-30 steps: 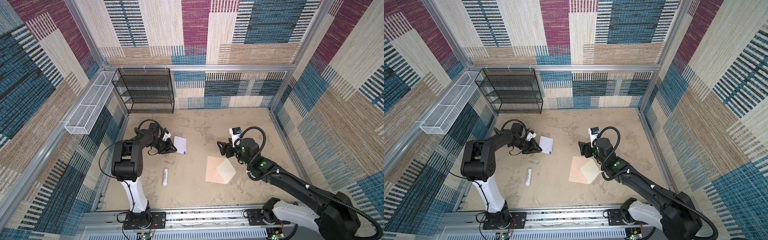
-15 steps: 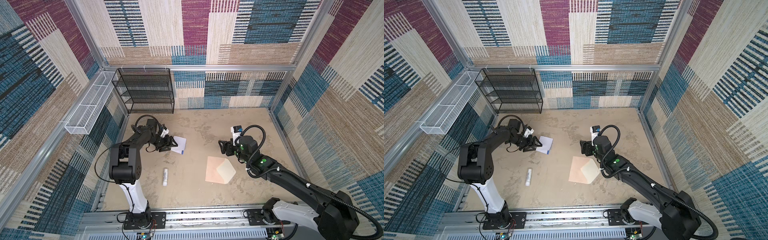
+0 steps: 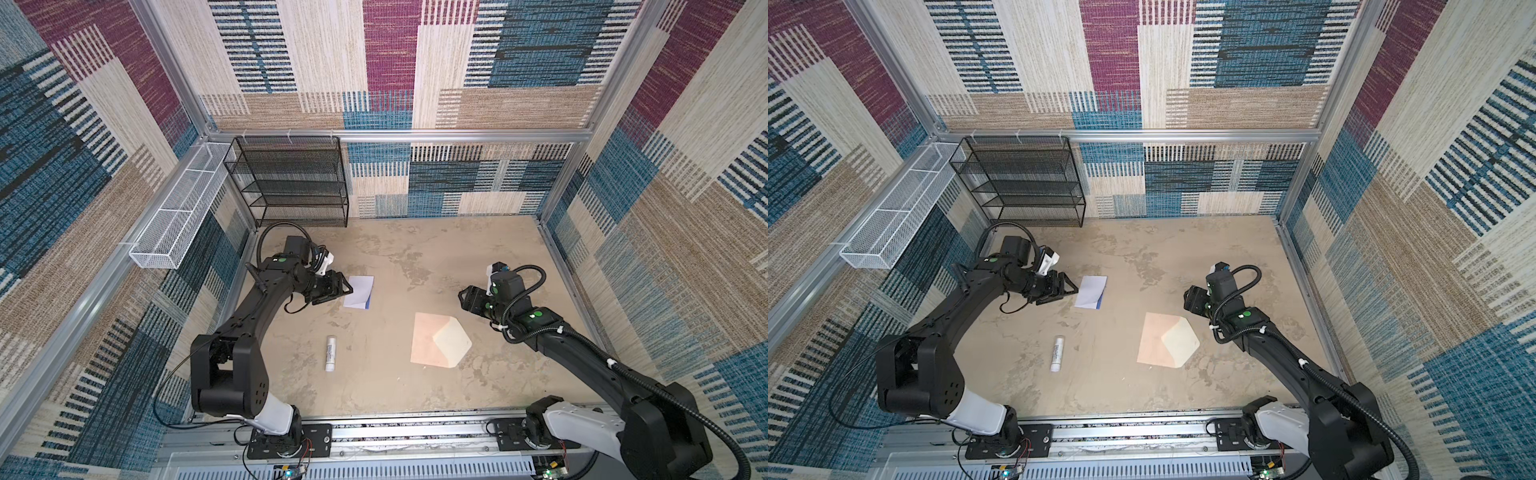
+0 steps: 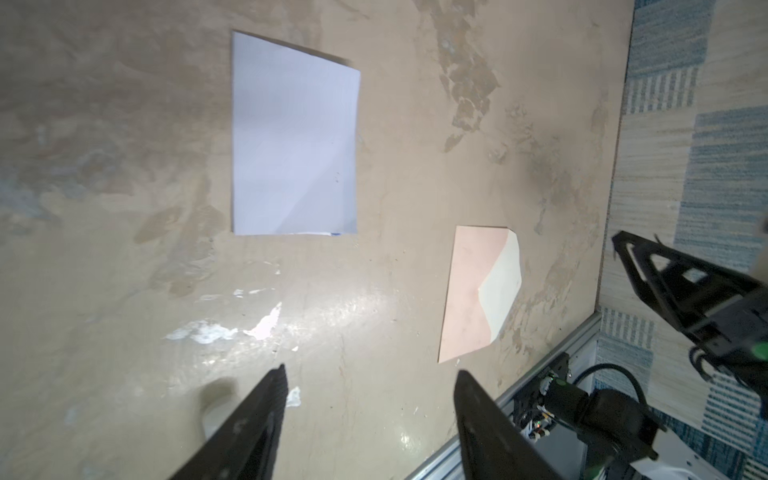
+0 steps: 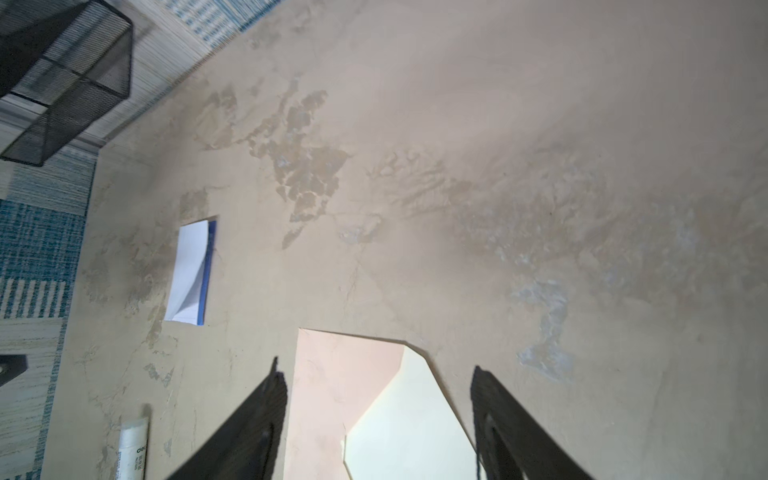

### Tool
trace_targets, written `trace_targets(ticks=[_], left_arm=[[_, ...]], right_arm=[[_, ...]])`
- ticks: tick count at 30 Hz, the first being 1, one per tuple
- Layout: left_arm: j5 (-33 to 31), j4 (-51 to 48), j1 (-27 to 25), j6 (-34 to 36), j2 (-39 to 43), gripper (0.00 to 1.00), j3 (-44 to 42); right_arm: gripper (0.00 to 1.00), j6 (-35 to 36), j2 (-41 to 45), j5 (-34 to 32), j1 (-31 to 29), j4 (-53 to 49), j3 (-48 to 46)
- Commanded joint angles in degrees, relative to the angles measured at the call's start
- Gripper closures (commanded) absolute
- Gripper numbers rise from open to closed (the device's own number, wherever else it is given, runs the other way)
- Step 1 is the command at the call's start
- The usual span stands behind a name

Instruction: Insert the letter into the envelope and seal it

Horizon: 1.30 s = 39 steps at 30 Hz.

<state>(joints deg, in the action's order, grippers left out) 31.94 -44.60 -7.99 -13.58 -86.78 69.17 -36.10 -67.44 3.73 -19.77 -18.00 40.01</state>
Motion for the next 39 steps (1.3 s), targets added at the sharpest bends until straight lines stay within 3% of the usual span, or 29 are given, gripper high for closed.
trace_targets(ticks=[1,6,13,31,39], left_arm=[[2.6,1.0,-5.2,-6.0,2.6,0.33,-2.1],[2.3,8.5,-13.3,-14.1,7.1,0.33,-9.5],[3.1,17.2,-19.0,-19.5,8.1,0.32,-17.1],[3.4,21.4,-19.9,-21.0,9.7,0.33,-22.0],[1.8,16.6,-19.6,-18.2,11.8,0.33,-20.8]], right_arm=[[0.27,-2.7,-2.9,8.3,1.6,-5.1,0.0],[0.28,-5.5,-3.9,11.6,1.7,-7.7,-1.7],[0.3,-10.2,-3.2,12.7,1.8,-10.6,-3.8],[0.32,-9.1,-12.9,14.6,1.6,-16.2,0.8],[0.32,-11.2,-17.6,13.7,-3.0,-17.1,3.6]])
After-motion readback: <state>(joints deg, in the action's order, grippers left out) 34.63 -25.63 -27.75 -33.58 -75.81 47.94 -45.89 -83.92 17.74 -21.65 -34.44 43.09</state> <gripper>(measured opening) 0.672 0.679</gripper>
